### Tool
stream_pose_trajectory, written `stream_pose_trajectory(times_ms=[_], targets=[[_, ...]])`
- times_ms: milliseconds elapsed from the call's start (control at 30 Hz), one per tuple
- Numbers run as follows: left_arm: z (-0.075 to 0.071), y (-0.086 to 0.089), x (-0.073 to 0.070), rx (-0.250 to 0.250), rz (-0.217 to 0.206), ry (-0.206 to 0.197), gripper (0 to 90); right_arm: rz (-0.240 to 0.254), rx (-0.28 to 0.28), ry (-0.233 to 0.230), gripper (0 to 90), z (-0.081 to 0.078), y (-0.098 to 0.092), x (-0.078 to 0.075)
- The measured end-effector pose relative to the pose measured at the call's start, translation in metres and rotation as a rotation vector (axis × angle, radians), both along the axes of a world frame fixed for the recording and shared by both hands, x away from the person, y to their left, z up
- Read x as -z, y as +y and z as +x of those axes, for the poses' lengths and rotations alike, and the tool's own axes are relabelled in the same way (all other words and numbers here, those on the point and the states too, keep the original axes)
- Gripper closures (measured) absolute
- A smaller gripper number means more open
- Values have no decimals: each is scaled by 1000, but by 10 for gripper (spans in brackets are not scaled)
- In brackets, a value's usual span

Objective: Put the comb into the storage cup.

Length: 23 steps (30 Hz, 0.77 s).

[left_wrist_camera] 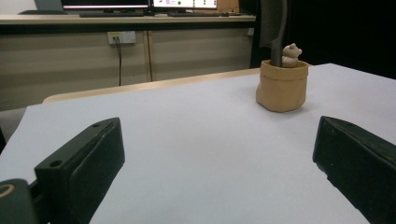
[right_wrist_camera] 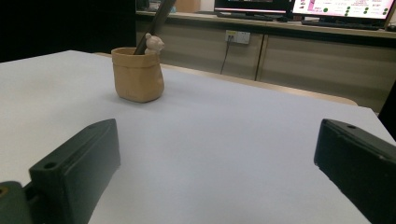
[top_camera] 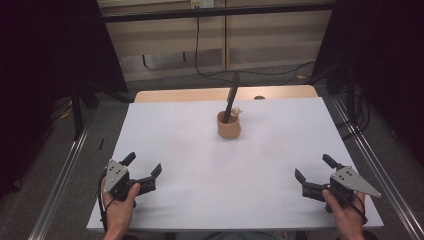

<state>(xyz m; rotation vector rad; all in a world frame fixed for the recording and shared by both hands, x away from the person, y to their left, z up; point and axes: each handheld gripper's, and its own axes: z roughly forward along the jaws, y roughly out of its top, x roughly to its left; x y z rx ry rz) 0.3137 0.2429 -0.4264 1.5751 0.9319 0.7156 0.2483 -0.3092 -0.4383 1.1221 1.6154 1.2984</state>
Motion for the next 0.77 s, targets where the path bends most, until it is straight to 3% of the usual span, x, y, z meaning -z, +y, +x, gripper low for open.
stream_pose_trajectory(times_ms=[133, 267, 333, 433, 567, 767], targets=[[-5, 4, 0, -29, 1, 3, 26, 1, 4, 1, 0, 1, 0, 0], [-11, 2, 4, -47, 51, 23, 26, 0, 6, -1, 0, 1, 0, 0], [-11, 2, 4, -29, 28, 20, 26, 0, 8, 1, 0, 1, 0, 0], [-14, 0, 4, -29, 47, -11, 26, 0, 8, 1, 0, 1, 0, 0], [-13, -3, 6, 16, 44, -24, 25, -1, 8, 3, 0, 2, -1, 1], [-12, -2, 8, 22, 18, 6, 25, -2, 9, 3, 0, 2, 0, 1]])
